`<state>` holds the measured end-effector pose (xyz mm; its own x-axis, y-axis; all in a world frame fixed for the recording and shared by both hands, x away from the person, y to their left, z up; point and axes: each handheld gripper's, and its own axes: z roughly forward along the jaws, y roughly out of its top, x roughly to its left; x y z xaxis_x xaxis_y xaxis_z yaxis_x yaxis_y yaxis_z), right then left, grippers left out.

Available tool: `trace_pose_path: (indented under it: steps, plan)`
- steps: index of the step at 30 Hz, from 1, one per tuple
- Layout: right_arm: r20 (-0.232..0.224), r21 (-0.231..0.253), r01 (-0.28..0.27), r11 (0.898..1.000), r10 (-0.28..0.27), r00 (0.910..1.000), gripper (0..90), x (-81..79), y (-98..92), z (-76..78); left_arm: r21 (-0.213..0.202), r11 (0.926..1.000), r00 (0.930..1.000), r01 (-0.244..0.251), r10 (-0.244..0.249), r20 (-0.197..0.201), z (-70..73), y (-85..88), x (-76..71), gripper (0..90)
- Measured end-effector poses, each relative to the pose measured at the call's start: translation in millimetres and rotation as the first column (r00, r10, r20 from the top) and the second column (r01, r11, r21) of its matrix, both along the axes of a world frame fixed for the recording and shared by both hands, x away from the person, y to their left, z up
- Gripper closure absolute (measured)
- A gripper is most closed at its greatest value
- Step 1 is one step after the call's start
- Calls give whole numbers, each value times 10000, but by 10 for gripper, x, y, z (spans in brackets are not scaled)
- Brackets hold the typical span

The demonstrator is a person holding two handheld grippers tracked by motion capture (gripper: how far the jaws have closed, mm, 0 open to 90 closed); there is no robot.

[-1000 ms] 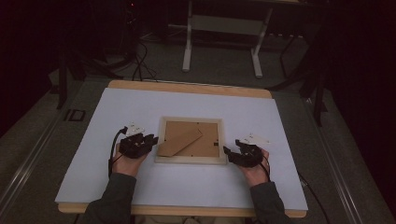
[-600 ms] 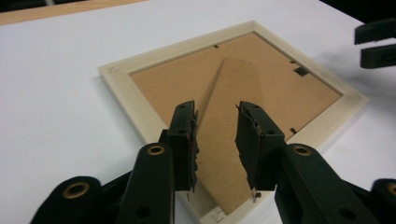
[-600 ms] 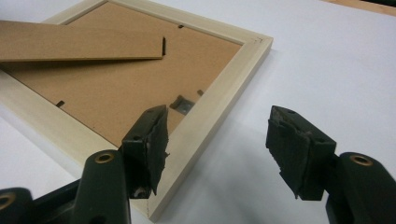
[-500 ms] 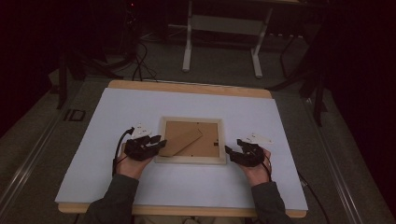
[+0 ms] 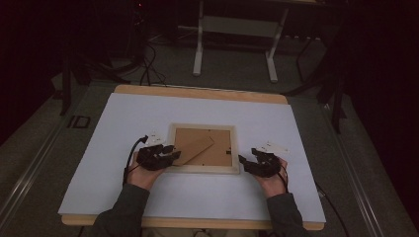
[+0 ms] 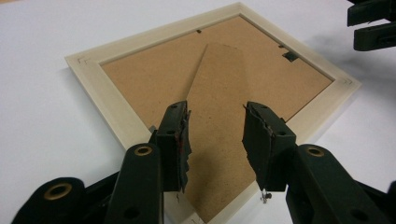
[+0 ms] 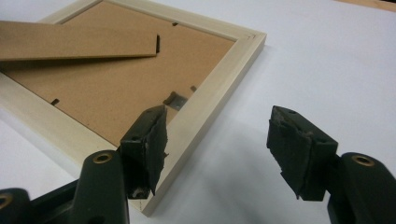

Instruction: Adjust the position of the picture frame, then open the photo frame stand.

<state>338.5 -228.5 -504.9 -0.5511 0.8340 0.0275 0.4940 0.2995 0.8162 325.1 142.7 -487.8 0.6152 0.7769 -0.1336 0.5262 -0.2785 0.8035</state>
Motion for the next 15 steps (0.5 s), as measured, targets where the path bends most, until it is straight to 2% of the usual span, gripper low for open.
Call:
trace_pose_path:
  steps: [15]
  plan:
    - [-13, -19, -139, 9999, 139, 9999, 367, 6, 44, -20, 158, 9998, 9999, 74, -72, -107, -17, -28, -5, 615]
